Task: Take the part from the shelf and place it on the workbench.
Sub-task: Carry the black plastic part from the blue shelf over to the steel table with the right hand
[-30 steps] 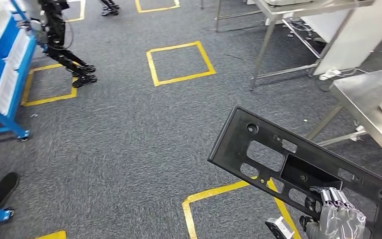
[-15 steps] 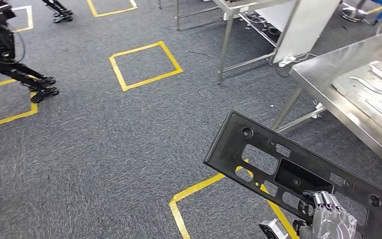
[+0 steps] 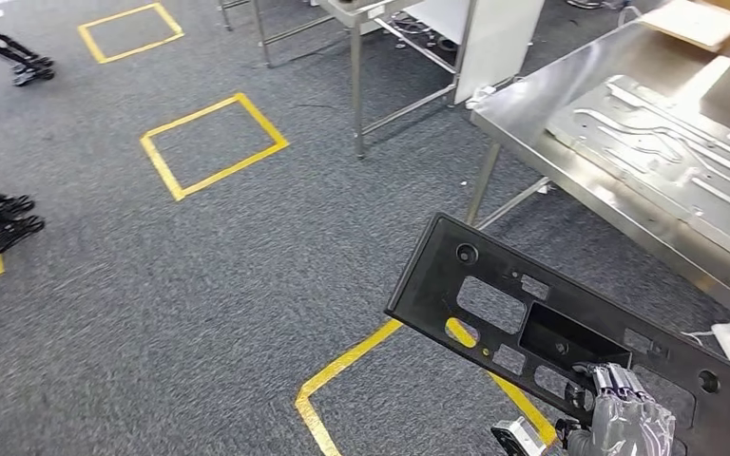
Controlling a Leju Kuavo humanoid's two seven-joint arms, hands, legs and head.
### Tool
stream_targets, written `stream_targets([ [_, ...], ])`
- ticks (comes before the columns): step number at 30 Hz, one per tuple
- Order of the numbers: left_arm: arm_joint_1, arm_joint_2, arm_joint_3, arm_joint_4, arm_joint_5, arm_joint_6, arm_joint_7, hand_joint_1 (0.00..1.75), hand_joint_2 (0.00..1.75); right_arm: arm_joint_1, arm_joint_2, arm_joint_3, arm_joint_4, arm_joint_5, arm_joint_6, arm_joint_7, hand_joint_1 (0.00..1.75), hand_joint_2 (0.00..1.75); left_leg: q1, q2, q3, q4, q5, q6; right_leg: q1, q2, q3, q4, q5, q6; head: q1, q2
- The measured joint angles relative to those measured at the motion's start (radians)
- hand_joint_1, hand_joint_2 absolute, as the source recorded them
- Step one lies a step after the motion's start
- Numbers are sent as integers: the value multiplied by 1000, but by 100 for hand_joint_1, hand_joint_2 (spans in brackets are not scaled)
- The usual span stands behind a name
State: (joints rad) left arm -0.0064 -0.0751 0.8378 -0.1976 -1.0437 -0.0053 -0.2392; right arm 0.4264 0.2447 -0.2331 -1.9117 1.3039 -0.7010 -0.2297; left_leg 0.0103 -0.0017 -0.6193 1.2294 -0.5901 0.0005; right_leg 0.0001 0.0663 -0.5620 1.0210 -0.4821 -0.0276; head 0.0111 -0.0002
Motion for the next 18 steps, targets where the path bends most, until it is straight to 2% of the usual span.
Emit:
stream_targets([
  [1, 0, 1, 0, 0, 0, 0, 0, 0, 0, 0, 0, 1, 1, 0, 0, 0, 175, 175, -2, -22, 27, -74, 42, 8, 0, 15, 1, 2, -1, 0, 0, 0],
  [2, 0, 2, 1, 0, 0, 0, 0, 0, 0, -1, 0, 2, 1, 0, 0, 0, 175, 175, -2, -49, 51, -140, 69, 16, 2, 28, -1, 3, -3, 3, 0, 0],
  [3, 0, 3, 1, 0, 0, 0, 0, 0, 0, -1, -1, 3, 2, 0, 0, 0, 175, 175, -4, -71, 68, -188, 86, 22, 0, 41, -4, 3, -3, 7, 0, 0],
  [4, 0, 4, 2, 0, 0, 0, 0, 0, 0, -1, -1, 4, 3, 0, 0, 0, 175, 175, -6, -85, 75, -210, 89, 26, -3, 53, -8, 3, -2, 13, 0, 0],
  [5, -1, 4, 4, 0, 0, 0, 0, 0, 0, 0, -1, 5, 3, 0, 0, 0, 175, 175, -8, -82, 77, -215, 88, 28, -5, 65, -12, 1, -1, 21, 0, 0],
  [6, -2, 3, 5, 0, 0, 0, 1, 0, 0, 1, -2, 6, 3, 0, 0, 0, 175, 175, -6, -69, 80, -221, 93, 30, -6, 77, -14, -1, 3, 28, -1, 0],
  [7, -3, 3, 6, 0, 0, 0, 1, 0, 0, 3, -3, 6, 3, 0, 0, 0, 175, 175, -4, -55, 84, -229, 98, 34, -4, 71, -16, 1, 1, 32, -1, 0],
  [8, -4, 2, 6, 0, 0, 0, 0, 0, 0, 4, -4, 6, 2, 0, 0, 1, 175, 175, -1, -42, 90, -239, 104, 39, -2, 49, -23, 14, -9, 36, 1, 0],
  [9, -3, 2, 6, 0, 0, 0, 0, 0, 0, 3, -5, 6, 2, -1, -1, 1, 175, 175, 2, -27, 94, -248, 108, 44, 0, 17, -39, 48, -32, 40, 2, 0],
  [10, -3, 2, 7, 0, 0, 0, 0, 0, 0, 2, -7, 6, 2, -1, -1, 1, 175, 175, 2, -12, 97, -252, 108, 47, -1, -20, -64, 101, -64, 44, 3, 0],
  [11, -1, 2, 7, 0, 0, 0, 0, 0, 0, 0, -8, 6, 2, -1, 0, 1, 175, 175, 1, 3, 99, -254, 106, 49, -4, -44, -97, 167, -99, 49, 4, 0],
  [12, -1, 1, 8, 0, 0, 0, 0, 0, 0, 0, -8, 7, 3, -1, 0, 2, 175, 175, 0, 19, 100, -253, 103, 48, -8, -55, -128, 228, -124, 54, 4, 0],
  [13, 0, 1, 9, 0, 0, 0, 0, 0, 0, 0, -9, 7, 4, -1, 0, 3, 175, 175, -1, 34, 103, -253, 99, 47, -12, -59, -145, 264, -131, 59, 4, 0],
  [14, -1, 1, 10, 0, 0, 0, 0, 0, 0, 2, -10, 7, 4, 0, 0, 7, 175, 175, 0, 48, 107, -252, 95, 45, -14, -63, -144, 263, -117, 63, 4, 0],
  [15, -1, 1, 11, 0, 0, 0, 0, 0, 0, 3, -11, 7, 4, 1, 0, 12, 175, 175, 0, 62, 113, -251, 90, 42, -17, -70, -121, 220, -86, 65, 4, 0],
  [16, -1, 0, 12, 0, 0, 0, 0, 0, 0, 3, -12, 8, 5, 3, 0, 19, 175, 175, 0, 74, 120, -250, 84, 38, -17, -87, -84, 150, -46, 64, 4, 0],
  [18, -1, 0, 13, 0, 0, -1, 0, 0, 0, 2, -16, 13, 5, 8, 0, 35, 175, 175, -4, 95, 133, -247, 70, 28, -10, -129, -19, 30, -1, 55, 4, 0],
])
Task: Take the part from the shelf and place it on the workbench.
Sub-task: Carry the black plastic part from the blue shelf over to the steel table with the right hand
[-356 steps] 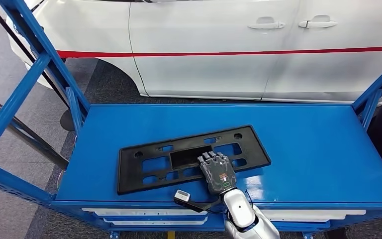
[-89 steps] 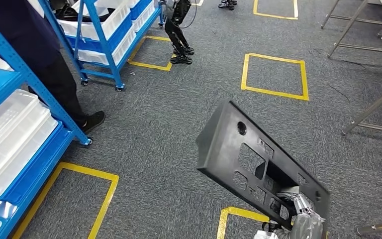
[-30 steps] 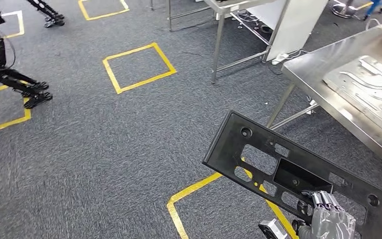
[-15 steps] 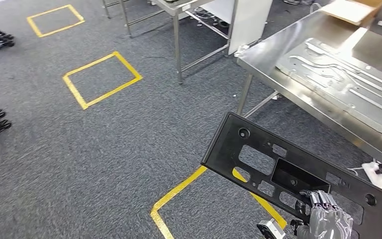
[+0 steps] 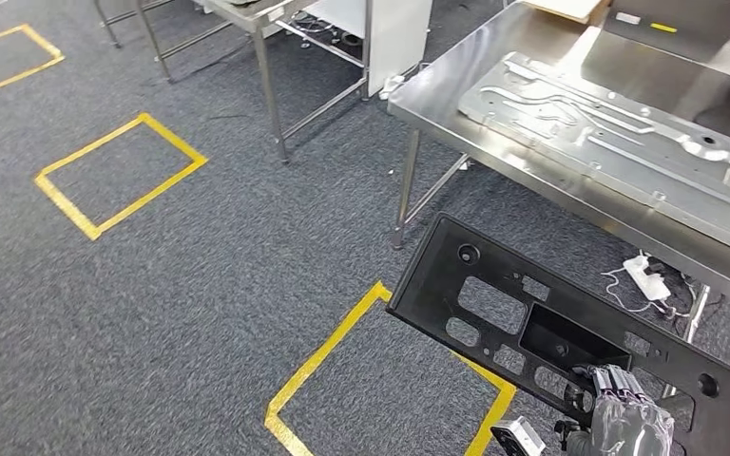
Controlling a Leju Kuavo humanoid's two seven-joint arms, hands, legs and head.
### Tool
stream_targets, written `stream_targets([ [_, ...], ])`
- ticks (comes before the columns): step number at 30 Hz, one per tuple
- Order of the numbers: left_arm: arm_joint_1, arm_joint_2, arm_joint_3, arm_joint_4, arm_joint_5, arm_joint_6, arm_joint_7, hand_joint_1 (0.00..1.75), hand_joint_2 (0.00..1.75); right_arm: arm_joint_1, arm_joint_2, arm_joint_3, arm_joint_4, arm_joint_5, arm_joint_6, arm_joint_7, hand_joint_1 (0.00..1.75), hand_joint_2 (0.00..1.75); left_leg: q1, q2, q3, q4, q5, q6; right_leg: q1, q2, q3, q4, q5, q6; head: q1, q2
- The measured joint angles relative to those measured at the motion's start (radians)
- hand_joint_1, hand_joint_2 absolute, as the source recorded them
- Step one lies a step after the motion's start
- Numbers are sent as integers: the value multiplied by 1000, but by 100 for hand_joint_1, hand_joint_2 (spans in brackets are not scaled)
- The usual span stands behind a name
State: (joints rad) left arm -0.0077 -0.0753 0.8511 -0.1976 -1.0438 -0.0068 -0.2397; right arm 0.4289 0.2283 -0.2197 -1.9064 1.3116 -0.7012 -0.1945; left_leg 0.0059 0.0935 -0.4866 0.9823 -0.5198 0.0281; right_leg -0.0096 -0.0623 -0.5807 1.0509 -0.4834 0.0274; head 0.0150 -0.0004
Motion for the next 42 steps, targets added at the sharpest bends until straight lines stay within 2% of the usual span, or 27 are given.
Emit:
stream_targets([
  [2, -3, 0, 1, 0, -1, -1, 0, 0, 0, 1, -5, 7, 1, 6, 0, 16, 175, 175, -5, 19, 9, 1, -9, -10, 8, -10, 16, -32, 0, -13, 0, 0],
  [4, -10, 0, 2, 0, -2, -3, 0, 0, 0, 4, -9, 11, 1, 12, 0, 30, 175, 175, -3, 26, 18, 3, -18, -21, 5, 14, 16, -37, 1, -24, 0, 0],
  [6, -12, 0, 2, 0, -3, -4, -1, 0, 0, 5, -14, 16, 1, 16, 0, 42, 175, 175, 2, -18, 4, 48, -52, -29, -1, 36, 20, -45, 5, -37, -1, 0],
  [8, -9, -1, 3, 0, -3, -7, -1, 0, 0, 4, -17, 25, 1, 20, 0, 55, 175, 175, 6, -72, -54, 170, -115, -33, -3, 60, 21, -47, 5, -45, -1, 0],
  [9, -6, -1, 3, 0, -4, -8, -1, 0, 0, 3, -19, 29, 2, 24, 0, 61, 175, 175, 7, -81, -91, 239, -141, -35, -2, 73, 21, -46, 5, -46, -1, 0],
  [10, -4, -1, 4, 0, -4, -10, -1, 0, 0, 3, -22, 33, 2, 27, 1, 68, 175, 175, 7, -84, -119, 286, -148, -35, -2, 88, 22, -45, 4, -47, -1, 0],
  [11, -3, -1, 4, 0, -4, -11, -1, 0, 0, 3, -25, 36, 3, 31, 1, 76, 175, 175, 7, -85, -133, 300, -135, -35, -1, 104, 23, -43, 3, -47, -1, 0],
  [12, -2, 0, 5, 0, -4, -12, -1, 0, 0, 3, -28, 39, 4, 33, 2, 84, 175, 175, 7, -88, -128, 270, -101, -34, -1, 120, 24, -40, 1, -46, -1, 0],
  [14, -2, 0, 8, 0, -4, -13, -2, 0, 0, 3, -35, 46, 6, 36, 4, 98, 175, 175, 8, -121, -85, 142, -19, -27, -2, 149, 26, -33, -3, -41, -1, 0],
  [15, -1, 0, 9, 0, -4, -14, -2, 0, 0, 2, -39, 51, 6, 38, 6, 105, 175, 175, 9, -145, -65, 85, 4, -23, -2, 163, 23, -28, -5, -37, 0, 0],
  [17, -1, 1, 11, 0, -4, -15, -3, 0, 0, 0, -47, 58, 7, 46, 10, 118, 175, 175, 8, -174, -51, 41, 10, -17, -5, 183, 15, -23, -5, -25, 0, 0],
  [18, -3, 0, 12, 0, -5, -16, -4, 0, 0, 0, -51, 61, 7, 55, 10, 126, 175, 175, 6, -168, -50, 36, 11, -14, -7, 193, 11, -24, -3, -18, -1, 0],
  [19, -5, 0, 12, 0, -6, -17, -5, 0, 0, 1, -55, 62, 7, 68, 10, 134, 175, 175, 7, -159, -48, 33, 14, -7, -9, 192, 9, -25, -2, -12, -1, 0],
  [21, -7, 0, 13, 0, -8, -20, -7, 0, 0, 0, -64, 64, 8, 91, 9, 148, 175, 175, 11, -142, -42, 21, 23, 8, -6, 147, -5, 5, -23, -3, 1, 0],
  [23, -5, 0, 15, 0, -12, -21, -8, 0, 0, -4, -73, 68, 10, 101, 9, 155, 175, 175, 12, -127, -42, 15, 25, 18, -4, 87, -56, 110, -81, 3, 3, 0],
  [25, -2, 0, 19, 0, -15, -22, -9, 0, 0, -8, -82, 76, 14, 103, 9, 165, 175, 175, 11, -113, -41, 15, 20, 19, -7, 69, -116, 230, -125, 9, 3, 0],
  [26, -2, 0, 21, 0, -17, -23, -10, 0, 0, -8, -88, 80, 16, 103, 10, 172, 175, 175, 11, -107, -39, 15, 17, 17, -9, 68, -127, 250, -120, 11, 3, 0],
  [27, -1, 0, 22, 0, -19, -23, -10, 0, 0, -9, -95, 84, 18, 103, 10, 182, 175, 175, 11, -102, -34, 15, 13, 15, -11, 67, -115, 228, -95, 12, 3, 0],
  [29, -2, 0, 25, 0, -24, -25, -11, 0, 0, -12, -109, 91, 20, 102, 13, 199, 175, 175, 11, -95, -21, 15, 3, 9, -12, 63, -45, 95, -25, 9, 3, 0],
  [30, -2, 0, 26, 0, -26, -26, -11, 0, 0, -15, -117, 94, 21, 102, 15, 205, 175, 175, 9, -91, -16, 15, -3, 4, -10, 60, -10, 30, -7, 4, 3, 0],
  [32, -4, 0, 26, 0, -27, -27, -12, 0, 0, -20, -128, 101, 22, 102, 17, 213, 175, 175, 7, -87, -11, 15, -13, -7, -4, 56, 22, -29, -9, -6, 3, 0],
  [33, -6, -1, 27, 0, -29, -28, -12, 0, 0, -21, -133, 103, 23, 102, 18, 216, 175, 175, 6, -85, -8, 13, -17, -13, 0, 57, 23, -31, -17, -11, 3, 0],
  [36, -11, 1, 27, -1, -36, -28, -12, 0, 0, -24, -145, 112, 23, 102, 27, 235, 175, 175, 8, -84, -3, 38, -36, -29, -7, 62, 47, -43, -25, -31, 2, 0],
  [38, -13, 1, 27, -1, -40, -29, -10, 0, 0, -29, -154, 118, 24, 99, 34, 247, 175, 175, 9, -86, -58, 146, -73, -35, -8, 61, 71, -49, -37, -43, 1, 0],
  [40, -12, 1, 28, -1, -45, -29, -7, 0, 0, -33, -163, 126, 28, 97, 37, 259, 175, 175, 10, -86, -159, 288, -107, -39, -5, 62, 92, -49, -55, -49, 1, 0],
  [41, -10, 1, 28, -1, -49, -29, -6, 0, 0, -34, -167, 130, 31, 96, 39, 265, 175, 175, 10, -86, -200, 329, -99, -39, -4, 64, 105, -49, -67, -50, 1, 0],
  [42, -7, 1, 29, -1, -52, -29, -4, 0, 0, -34, -171, 135, 34, 96, 41, 270, 175, 175, 9, -86, -223, 330, -69, -38, -3, 67, 120, -49, -79, -49, 1, 0],
])
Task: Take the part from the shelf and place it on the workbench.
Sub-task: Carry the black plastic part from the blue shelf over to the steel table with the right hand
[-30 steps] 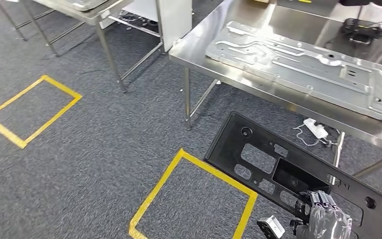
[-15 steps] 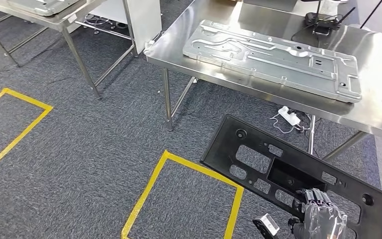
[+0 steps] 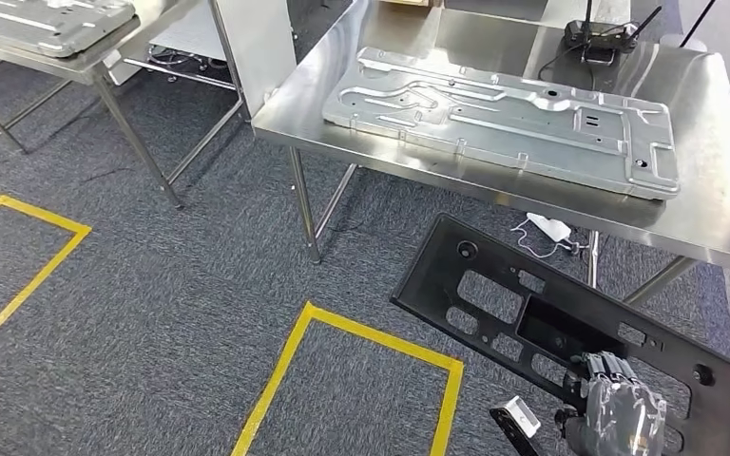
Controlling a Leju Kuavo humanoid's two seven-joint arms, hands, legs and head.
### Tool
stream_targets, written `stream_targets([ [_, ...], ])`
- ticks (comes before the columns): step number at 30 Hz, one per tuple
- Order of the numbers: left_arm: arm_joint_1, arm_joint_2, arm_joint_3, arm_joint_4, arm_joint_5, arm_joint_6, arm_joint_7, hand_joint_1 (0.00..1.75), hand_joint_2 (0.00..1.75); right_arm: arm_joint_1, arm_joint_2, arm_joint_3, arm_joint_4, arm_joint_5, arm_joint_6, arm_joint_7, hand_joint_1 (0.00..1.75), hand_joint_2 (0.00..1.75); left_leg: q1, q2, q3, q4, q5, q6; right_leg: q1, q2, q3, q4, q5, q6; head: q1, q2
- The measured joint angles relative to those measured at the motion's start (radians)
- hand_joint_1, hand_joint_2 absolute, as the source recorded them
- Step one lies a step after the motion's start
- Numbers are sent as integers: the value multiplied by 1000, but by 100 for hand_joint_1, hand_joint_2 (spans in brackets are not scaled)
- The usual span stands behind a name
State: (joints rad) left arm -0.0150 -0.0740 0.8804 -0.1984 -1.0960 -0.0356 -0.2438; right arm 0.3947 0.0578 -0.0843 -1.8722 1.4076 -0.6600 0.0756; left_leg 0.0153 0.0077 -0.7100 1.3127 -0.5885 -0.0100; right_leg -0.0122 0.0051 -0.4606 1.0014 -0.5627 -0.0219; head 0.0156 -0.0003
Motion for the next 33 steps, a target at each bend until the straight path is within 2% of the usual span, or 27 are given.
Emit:
stream_targets([
  [1, 3, 0, 1, 0, -2, 0, 1, 0, 0, 0, -4, 6, 3, -1, 3, 4, 175, 175, -1, 0, -3, -41, 52, 3, 0, 3, 18, 0, -14, 2, 0, 0],
  [2, 5, 0, 3, 0, -4, 0, 2, 0, 0, 0, -6, 12, 5, -2, 6, 7, 175, 175, -3, -1, 8, -106, 110, 9, 1, 5, 36, 0, -30, 4, 0, 0],
  [3, 6, 0, 4, 0, -5, -1, 2, 0, 0, -1, -9, 18, 7, -3, 8, 9, 175, 175, -8, -2, 23, -160, 150, 16, 1, 7, 52, -3, -44, 8, 0, 0],
  [4, 7, 0, 6, 0, -5, -1, 3, 0, 0, -3, -11, 24, 8, -5, 10, 11, 175, 175, -12, -3, 41, -205, 170, 23, 2, 8, 63, -6, -56, 13, 0, 0],
  [6, 6, 2, 7, 0, -6, -2, 3, 0, 0, -7, -15, 34, 13, -7, 11, 11, 175, 175, -20, -5, 61, -234, 153, 36, 1, 8, 77, -17, -64, 26, -1, 0],
  [8, 5, 3, 9, 0, -8, -3, 4, 0, 0, -8, -19, 43, 16, -10, 11, 13, 175, 175, -17, -7, 86, -265, 138, 49, 0, 7, 76, 4, -41, 38, -1, 0],
  [9, 7, 3, 11, 0, -10, -3, 4, 0, 0, -9, -21, 47, 17, -11, 11, 15, 175, 175, -14, -8, 107, -284, 133, 55, 0, 6, 58, 46, -19, 42, -1, 0],
  [10, 7, 3, 13, 0, -13, -3, 4, 0, 0, -11, -25, 50, 19, -12, 12, 17, 175, 175, -10, -9, 132, -304, 129, 60, -1, 6, 25, 102, -2, 46, -1, 0],
  [11, 7, 3, 15, 0, -16, -3, 4, 0, 0, -13, -30, 53, 21, -12, 14, 20, 175, 175, -8, -9, 156, -321, 124, 63, -2, 5, -19, 164, 0, 49, 0, 0],
  [12, 7, 3, 18, 0, -19, -3, 4, 0, 0, -15, -34, 55, 23, -12, 18, 23, 175, 175, -7, -10, 179, -335, 117, 66, -3, 4, -66, 219, -15, 53, 0, 0],
  [14, 6, 3, 21, 0, -24, -3, 4, 0, 0, -18, -43, 58, 30, -12, 28, 28, 175, 175, -5, -13, 216, -348, 98, 64, -7, 2, -146, 267, -86, 64, 0, 0],
  [15, 7, 3, 22, 0, -26, -3, 4, 0, 0, -20, -47, 60, 35, -12, 33, 29, 175, 175, -4, -15, 236, -351, 85, 61, -10, 1, -172, 259, -114, 69, 0, 0],
  [16, 7, 3, 23, 0, -27, -4, 4, 0, 0, -23, -51, 61, 39, -11, 38, 29, 175, 175, -3, -16, 257, -352, 69, 58, -13, 0, -189, 231, -121, 72, 0, 0],
  [17, 8, 3, 23, 0, -28, -4, 4, 0, 0, -27, -54, 63, 44, -10, 42, 29, 175, 175, -1, -16, 278, -352, 52, 53, -16, -3, -198, 186, -91, 75, 0, 0],
  [18, 10, 3, 24, 0, -31, -5, 5, 0, 0, -30, -58, 66, 51, -9, 47, 29, 175, 175, -1, -15, 296, -352, 34, 48, -19, -7, -203, 133, -16, 74, 0, 0],
  [20, 9, 3, 24, 0, -35, -6, 6, 0, 0, -40, -63, 75, 68, -6, 56, 29, 175, 175, -1, -14, 322, -348, 1, 35, -14, -15, -206, 63, 116, 61, 0, 0],
  [21, 7, 3, 24, 0, -37, -7, 7, 0, 0, -46, -65, 80, 76, -4, 59, 30, 175, 175, -1, -14, 333, -346, -9, 27, -10, -16, -206, 52, 150, 49, 0, 0],
  [22, 2, 3, 25, 0, -38, -7, 7, 0, 0, -53, -67, 86, 82, -2, 63, 31, 175, 175, 0, -13, 338, -339, -9, 19, -5, -15, -201, 52, 143, 36, 0, 0],
  [24, -7, 3, 25, 0, -39, -8, 7, 0, 0, -70, -70, 96, 89, 2, 66, 32, 175, 175, 4, -12, 318, -283, 13, 8, -6, -9, -179, 45, 128, 16, -1, 0],
  [25, -11, 2, 25, 0, -40, -9, 7, 0, 0, -79, -71, 100, 92, 3, 66, 33, 175, 175, 6, -12, 286, -226, 27, 6, -6, -8, -165, 39, 121, 8, -1, 0],
  [26, -14, 2, 25, 0, -41, -9, 7, 0, 0, -85, -72, 103, 94, 4, 67, 33, 175, 175, 7, -12, 245, -161, 26, 4, -6, -7, -151, 34, 112, 3, -1, 0],
  [27, -14, 2, 25, 0, -43, -10, 7, 0, 0, -91, -73, 105, 98, 5, 70, 35, 175, 175, 6, -12, 200, -98, 9, 4, -4, -7, -137, 31, 102, -2, -1, 0],
  [29, -12, 3, 25, 0, -46, -11, 9, 0, 0, -102, -77, 111, 107, 7, 82, 39, 175, 175, 5, -12, 119, -25, -67, 6, 0, -3, -108, 30, 77, -6, -1, 0],
  [30, -9, 4, 25, 0, -49, -12, 10, 0, 0, -109, -80, 115, 113, 8, 89, 42, 175, 175, 3, -12, 91, -23, -98, 9, 2, 0, -92, 30, 64, -7, -1, 0],
  [31, -7, 5, 25, 0, -52, -13, 10, 0, 0, -118, -85, 118, 120, 10, 96, 45, 175, 175, 0, -12, 74, -45, -105, 14, 4, 3, -74, 30, 51, -7, -1, 0],
  [32, -6, 6, 25, 0, -54, -15, 11, 0, 0, -129, -89, 122, 127, 13, 102, 47, 175, 175, -3, -12, 66, -87, -80, 20, 6, 5, -57, 30, 38, -6, -1, 0],
  [33, -4, 7, 25, 0, -57, -17, 11, 0, 0, -141, -93, 125, 133, 16, 109, 49, 175, 175, -7, -12, 64, -142, -19, 29, 7, 6, -43, 29, 25, -6, -1, 0],
])
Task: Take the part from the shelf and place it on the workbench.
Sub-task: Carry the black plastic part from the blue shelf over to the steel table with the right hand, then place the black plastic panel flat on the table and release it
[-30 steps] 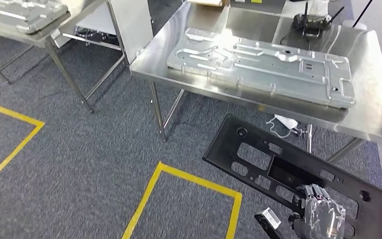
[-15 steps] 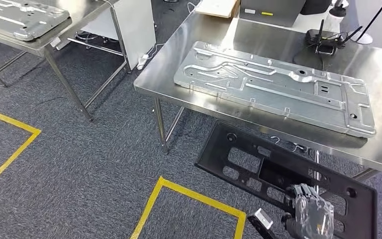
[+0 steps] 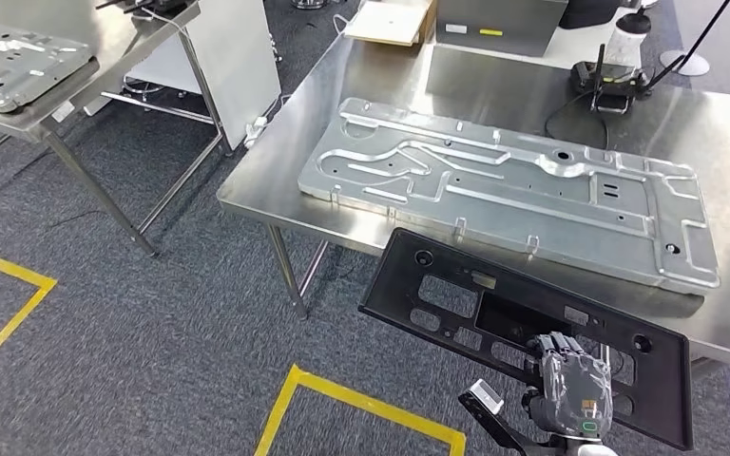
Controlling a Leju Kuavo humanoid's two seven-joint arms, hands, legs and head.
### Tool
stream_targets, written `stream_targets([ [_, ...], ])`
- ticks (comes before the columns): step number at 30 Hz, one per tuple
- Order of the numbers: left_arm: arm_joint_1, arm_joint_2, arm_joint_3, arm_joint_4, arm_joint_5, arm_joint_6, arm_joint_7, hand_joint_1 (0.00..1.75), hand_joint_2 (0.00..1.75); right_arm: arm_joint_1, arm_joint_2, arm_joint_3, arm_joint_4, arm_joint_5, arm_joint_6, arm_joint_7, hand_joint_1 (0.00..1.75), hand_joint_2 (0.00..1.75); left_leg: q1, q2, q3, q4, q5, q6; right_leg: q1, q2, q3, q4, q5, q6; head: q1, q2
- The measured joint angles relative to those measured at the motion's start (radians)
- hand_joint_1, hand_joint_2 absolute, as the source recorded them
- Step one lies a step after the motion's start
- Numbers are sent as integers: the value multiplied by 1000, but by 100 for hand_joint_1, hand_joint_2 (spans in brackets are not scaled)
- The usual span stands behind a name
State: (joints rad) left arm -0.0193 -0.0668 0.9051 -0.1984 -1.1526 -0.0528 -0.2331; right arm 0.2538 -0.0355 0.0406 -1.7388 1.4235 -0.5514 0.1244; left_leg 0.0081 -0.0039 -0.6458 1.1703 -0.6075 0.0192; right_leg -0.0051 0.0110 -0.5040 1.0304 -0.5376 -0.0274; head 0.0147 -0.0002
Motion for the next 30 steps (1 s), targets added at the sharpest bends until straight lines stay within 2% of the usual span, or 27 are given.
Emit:
stream_targets([
  [1, 1, 2, 0, 0, -2, -2, 0, 0, 0, -14, -5, 4, 7, 4, 6, 2, 175, 175, -6, -2, 0, -49, 66, 8, 2, 2, 14, 1, -13, 3, 0, 0],
  [2, 1, 3, 0, 0, -4, -4, 0, 0, 0, -29, -10, 7, 14, 8, 12, 4, 175, 175, -10, -3, 3, -84, 119, 15, 4, 4, 23, 1, -25, 7, 0, 0],
  [3, 1, 5, 0, 0, -6, -6, 0, 0, 0, -44, -17, 10, 21, 11, 19, 8, 175, 175, -14, -4, 6, -102, 154, 19, 5, 6, 32, -1, -34, 13, 0, 0],
  [5, -1, 6, 0, 0, -11, -8, 1, 0, 0, -68, -32, 14, 30, 13, 27, 14, 175, 175, -14, -6, 22, -114, 156, 23, 7, 8, 43, 8, -33, 26, -1, 0],
  [7, -3, 6, 0, 0, -13, -8, 1, 0, 0, -87, -45, 16, 35, 14, 30, 17, 175, 175, -10, -7, 51, -135, 154, 31, 4, 4, 28, 54, -18, 37, 0, 0],
  [9, -4, 6, 0, 0, -16, -8, 1, 0, 0, -105, -56, 17, 39, 14, 32, 18, 175, 175, -7, -7, 82, -152, 145, 38, 0, 0, -30, 146, -22, 46, 1, 0],
  [11, -5, 6, 0, 0, -19, -8, 1, 0, 0, -117, -68, 18, 43, 15, 37, 21, 175, 175, -7, -8, 108, -160, 128, 41, -5, -2, -111, 231, -64, 56, 1, 0],
  [12, -5, 6, 0, 0, -20, -8, 1, 0, 0, -122, -76, 18, 46, 15, 42, 23, 175, 175, -7, -9, 122, -162, 117, 41, -7, -3, -142, 246, -88, 61, 1, 0],
  [13, -4, 6, 0, 0, -22, -8, 1, 0, 0, -131, -87, 18, 50, 15, 49, 26, 175, 175, -7, -10, 139, -163, 104, 39, -10, -4, -161, 235, -98, 64, 1, 0],
  [14, -3, 6, 0, 0, -24, -9, 1, 0, 0, -142, -99, 18, 53, 13, 56, 29, 175, 175, -7, -11, 157, -163, 90, 37, -12, -6, -168, 198, -85, 65, 1, 0],
  [15, -3, 6, 0, 0, -27, -9, 1, 0, 0, -155, -113, 16, 56, 10, 63, 32, 175, 175, -7, -11, 173, -163, 76, 34, -13, -7, -165, 143, -41, 64, 1, 0],
  [16, -3, 6, 0, 0, -30, -10, 1, 0, 0, -167, -127, 12, 59, 6, 72, 34, 175, 175, -7, -11, 192, -161, 61, 31, -12, -9, -161, 92, 19, 61, 1, 0],
  [17, -4, 6, 0, 0, -33, -11, 0, 0, 0, -179, -142, 7, 62, 0, 81, 35, 175, 175, -7, -11, 204, -161, 48, 27, -7, -10, -155, 54, 67, 55, 1, 0],
  [18, -6, 6, 0, 0, -35, -12, 0, 0, 0, -188, -154, 0, 66, -6, 90, 36, 175, 175, -6, -12, 214, -164, 37, 21, -3, -12, -149, 33, 100, 48, 1, 0],
  [19, -8, 6, 0, 0, -38, -13, 0, 0, 0, -196, -166, -7, 69, -11, 96, 35, 175, 175, -6, -13, 225, -164, 32, 15, 2, -12, -143, 28, 109, 40, 1, 0],
  [21, -11, 7, 0, 0, -41, -15, -2, 0, 0, -212, -183, -20, 73, -18, 102, 34, 175, 175, -5, -13, 236, -155, 35, 2, 2, -10, -118, 15, 98, 24, 1, 0],
  [22, -13, 7, 0, 0, -41, -16, -2, 0, 0, -219, -189, -26, 74, -20, 102, 33, 175, 175, -5, -12, 232, -129, 42, -2, 0, -9, -103, 7, 92, 16, 1, 0],
  [23, -15, 8, 0, 0, -42, -17, -3, 0, 0, -225, -194, -31, 76, -21, 102, 33, 175, 175, -4, -10, 212, -87, 41, -6, -3, -9, -89, 1, 86, 9, 1, 0],
  [24, -17, 8, 0, 0, -42, -17, -3, 0, 0, -229, -196, -34, 78, -22, 102, 33, 175, 175, -3, -8, 179, -31, 29, -9, -5, -9, -76, -5, 80, 5, 1, 0],
  [26, -19, 9, 0, 0, -43, -18, -3, 0, 0, -233, -200, -38, 86, -25, 102, 33, 175, 175, 0, -6, 93, 85, -23, -15, -5, -10, -56, -9, 64, 1, 1, 0],
  [27, -18, 9, 0, 0, -44, -18, -3, 0, 0, -232, -200, -40, 92, -26, 102, 33, 175, 175, 1, -5, 54, 118, -47, -17, -6, -9, -46, -10, 54, 2, 1, 0],
  [28, -16, 10, 0, 0, -46, -18, -3, 0, 0, -232, -201, -43, 98, -28, 102, 33, 175, 175, 2, -5, 27, 124, -54, -19, -6, -8, -34, -10, 44, 4, 1, 0],
  [29, -14, 11, 0, 0, -48, -18, -3, 0, 0, -232, -202, -46, 104, -30, 103, 33, 175, 175, 3, -4, 14, 100, -35, -19, -8, -7, -21, -10, 34, 6, 1, 0],
  [30, -11, 11, 0, 0, -50, -18, -3, 0, 0, -232, -202, -50, 109, -33, 103, 34, 175, 175, 3, -3, 13, 49, 7, -19, -9, -7, -6, -10, 22, 10, 1, 0],
])
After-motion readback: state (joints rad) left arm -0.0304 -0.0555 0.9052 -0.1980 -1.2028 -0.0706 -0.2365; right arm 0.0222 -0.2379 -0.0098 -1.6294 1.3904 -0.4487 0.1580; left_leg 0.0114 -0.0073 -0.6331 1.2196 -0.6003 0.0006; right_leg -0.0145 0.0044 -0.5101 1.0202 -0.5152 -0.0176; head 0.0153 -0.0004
